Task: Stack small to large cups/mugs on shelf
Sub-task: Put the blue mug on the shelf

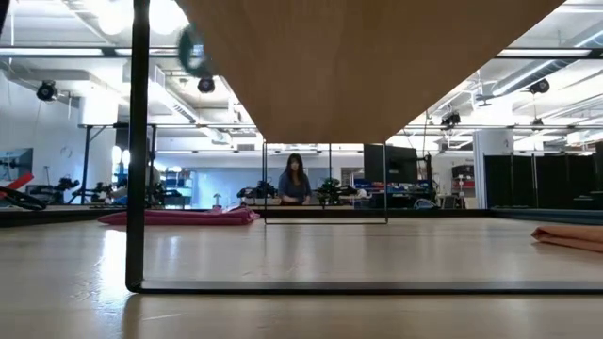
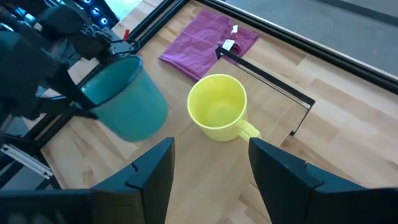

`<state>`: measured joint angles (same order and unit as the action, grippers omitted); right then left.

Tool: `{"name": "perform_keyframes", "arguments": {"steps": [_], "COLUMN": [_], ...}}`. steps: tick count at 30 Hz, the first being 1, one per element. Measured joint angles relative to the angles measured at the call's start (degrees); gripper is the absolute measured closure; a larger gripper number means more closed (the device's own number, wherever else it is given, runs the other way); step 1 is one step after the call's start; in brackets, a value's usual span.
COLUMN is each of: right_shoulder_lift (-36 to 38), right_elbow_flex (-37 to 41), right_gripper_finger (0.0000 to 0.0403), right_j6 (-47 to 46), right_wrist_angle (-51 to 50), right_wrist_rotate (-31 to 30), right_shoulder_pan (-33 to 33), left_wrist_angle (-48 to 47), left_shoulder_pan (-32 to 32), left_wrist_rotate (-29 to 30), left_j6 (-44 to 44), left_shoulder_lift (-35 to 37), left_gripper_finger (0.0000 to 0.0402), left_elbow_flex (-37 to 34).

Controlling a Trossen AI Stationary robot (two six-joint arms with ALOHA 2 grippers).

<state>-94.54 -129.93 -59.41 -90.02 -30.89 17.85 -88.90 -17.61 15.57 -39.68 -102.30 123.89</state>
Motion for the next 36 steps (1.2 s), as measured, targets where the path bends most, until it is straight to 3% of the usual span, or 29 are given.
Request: {"name": "perform_keyframes", "arguments": {"steps": [13, 36], "right_shoulder_lift": [0.64, 0.70], "right_elbow_flex": [0.00, 0.00], "right_gripper_finger": [0.0204, 0.0204], "right_j6": [-0.04, 1.13], "right_wrist_angle": [0.00, 0.00], "right_wrist_rotate": [0.85, 2.86], "right_shoulder_pan": [0.02, 0.79], "left_wrist_angle": [3.49, 10.29], "left_shoulder_pan": [0.33, 1.86], "left_wrist_rotate": [-0.87, -2.39], "left_j6": [3.64, 7.23], "left_shoulder_lift": [-10.77, -13.09], "left_gripper_finger": [0.0401, 0.0378], "left_elbow_flex": [11.19, 10.94]}}
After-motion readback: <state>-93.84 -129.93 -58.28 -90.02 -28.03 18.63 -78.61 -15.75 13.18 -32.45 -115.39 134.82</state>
